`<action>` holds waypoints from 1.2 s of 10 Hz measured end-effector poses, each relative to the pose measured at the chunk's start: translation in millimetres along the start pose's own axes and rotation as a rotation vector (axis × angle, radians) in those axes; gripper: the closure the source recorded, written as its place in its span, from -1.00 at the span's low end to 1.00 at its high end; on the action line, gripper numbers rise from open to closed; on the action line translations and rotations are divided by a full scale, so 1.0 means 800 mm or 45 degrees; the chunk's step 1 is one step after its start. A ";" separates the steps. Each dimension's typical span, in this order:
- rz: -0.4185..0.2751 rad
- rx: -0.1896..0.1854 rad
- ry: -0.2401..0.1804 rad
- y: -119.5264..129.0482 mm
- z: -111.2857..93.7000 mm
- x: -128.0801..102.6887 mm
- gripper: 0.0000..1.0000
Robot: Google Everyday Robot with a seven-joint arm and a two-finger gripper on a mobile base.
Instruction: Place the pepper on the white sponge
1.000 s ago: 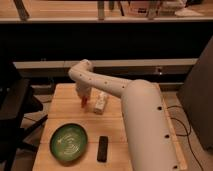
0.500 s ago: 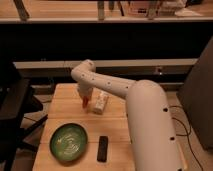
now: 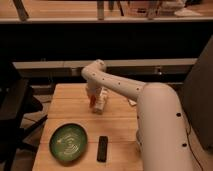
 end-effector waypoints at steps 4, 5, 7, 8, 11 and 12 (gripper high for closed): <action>0.062 0.020 -0.012 0.023 -0.004 0.003 0.60; 0.078 0.027 -0.013 0.036 -0.007 0.004 0.34; 0.101 0.042 -0.024 0.037 -0.009 0.002 0.26; 0.135 0.054 -0.023 0.053 -0.012 0.005 0.41; 0.188 0.083 -0.028 0.105 -0.022 0.018 0.94; 0.221 0.092 -0.030 0.124 -0.025 0.021 1.00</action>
